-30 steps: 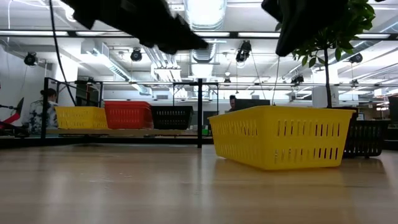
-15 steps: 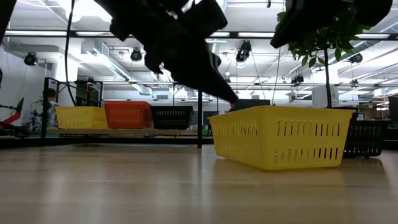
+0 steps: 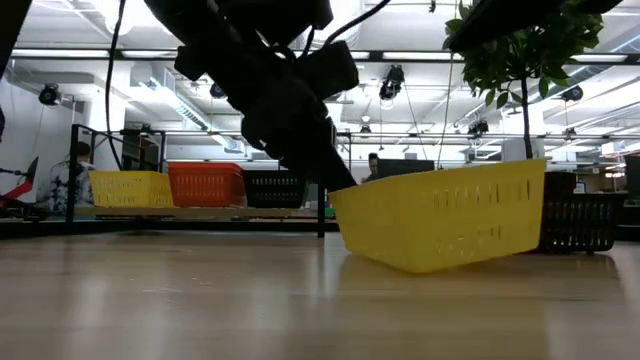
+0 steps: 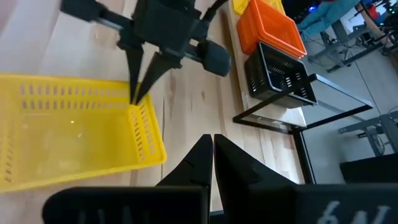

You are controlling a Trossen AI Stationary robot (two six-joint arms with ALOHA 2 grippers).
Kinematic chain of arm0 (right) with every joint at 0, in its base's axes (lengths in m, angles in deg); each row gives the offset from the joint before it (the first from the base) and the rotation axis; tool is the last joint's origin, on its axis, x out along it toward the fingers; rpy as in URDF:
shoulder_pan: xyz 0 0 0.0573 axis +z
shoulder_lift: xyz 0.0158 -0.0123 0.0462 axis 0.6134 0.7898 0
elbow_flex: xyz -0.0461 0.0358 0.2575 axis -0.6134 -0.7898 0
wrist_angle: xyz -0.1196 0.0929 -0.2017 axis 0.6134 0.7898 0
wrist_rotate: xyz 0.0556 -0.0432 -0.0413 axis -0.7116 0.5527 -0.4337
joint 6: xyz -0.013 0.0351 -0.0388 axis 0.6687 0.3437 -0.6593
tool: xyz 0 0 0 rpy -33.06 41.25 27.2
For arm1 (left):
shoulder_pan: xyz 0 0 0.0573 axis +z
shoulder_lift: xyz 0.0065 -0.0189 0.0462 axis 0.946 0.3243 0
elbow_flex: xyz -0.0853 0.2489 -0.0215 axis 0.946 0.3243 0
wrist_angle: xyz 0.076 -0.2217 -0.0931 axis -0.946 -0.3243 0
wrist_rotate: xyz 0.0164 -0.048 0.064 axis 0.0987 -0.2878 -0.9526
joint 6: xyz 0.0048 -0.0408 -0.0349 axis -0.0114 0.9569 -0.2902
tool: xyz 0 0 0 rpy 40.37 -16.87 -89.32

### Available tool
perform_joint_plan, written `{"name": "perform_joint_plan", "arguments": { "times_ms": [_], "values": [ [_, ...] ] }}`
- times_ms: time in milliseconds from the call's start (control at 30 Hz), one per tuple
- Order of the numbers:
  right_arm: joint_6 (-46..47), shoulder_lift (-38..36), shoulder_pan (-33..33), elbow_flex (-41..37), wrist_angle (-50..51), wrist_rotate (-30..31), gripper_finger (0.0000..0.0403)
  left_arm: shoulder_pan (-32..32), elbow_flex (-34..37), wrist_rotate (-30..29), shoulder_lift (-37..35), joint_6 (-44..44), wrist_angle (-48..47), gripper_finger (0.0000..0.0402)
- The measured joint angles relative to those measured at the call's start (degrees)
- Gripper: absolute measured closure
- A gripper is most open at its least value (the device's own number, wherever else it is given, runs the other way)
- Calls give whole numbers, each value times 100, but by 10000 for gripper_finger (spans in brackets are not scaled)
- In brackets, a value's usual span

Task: Stack baskets on shelf by color
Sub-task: Stack the left yellow bin on the yellow bin on the shelf

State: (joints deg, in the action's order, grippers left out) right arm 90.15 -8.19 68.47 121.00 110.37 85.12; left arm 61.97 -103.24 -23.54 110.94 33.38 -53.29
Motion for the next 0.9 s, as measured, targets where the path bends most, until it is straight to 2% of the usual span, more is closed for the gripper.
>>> {"name": "perform_joint_plan", "arguments": {
  "times_ms": [200, 333, 400, 633, 767, 900],
  "values": [
    [2, -72, 0, -88, -38, -2, 394, 7, 9, -454, -139, 119, -844, 401],
    [3, -66, 0, -93, -49, -4, 394, 25, 7, -1109, -511, 124, -1727, 401],
    [-34, -66, 0, -93, -43, -7, 394, 36, 7, -1255, -765, 124, -2115, 401],
    [-87, -66, 7, -99, -41, -15, 394, -87, 15, -1246, -1632, 241, -2148, 401],
    [-93, -66, 11, -99, -43, -15, 394, -528, 11, -1232, -1527, 289, -2068, 401],
    [-92, -66, 11, -113, -43, -15, 394, -938, 8, -1118, -1163, 427, -1368, 401]
  ]
}}
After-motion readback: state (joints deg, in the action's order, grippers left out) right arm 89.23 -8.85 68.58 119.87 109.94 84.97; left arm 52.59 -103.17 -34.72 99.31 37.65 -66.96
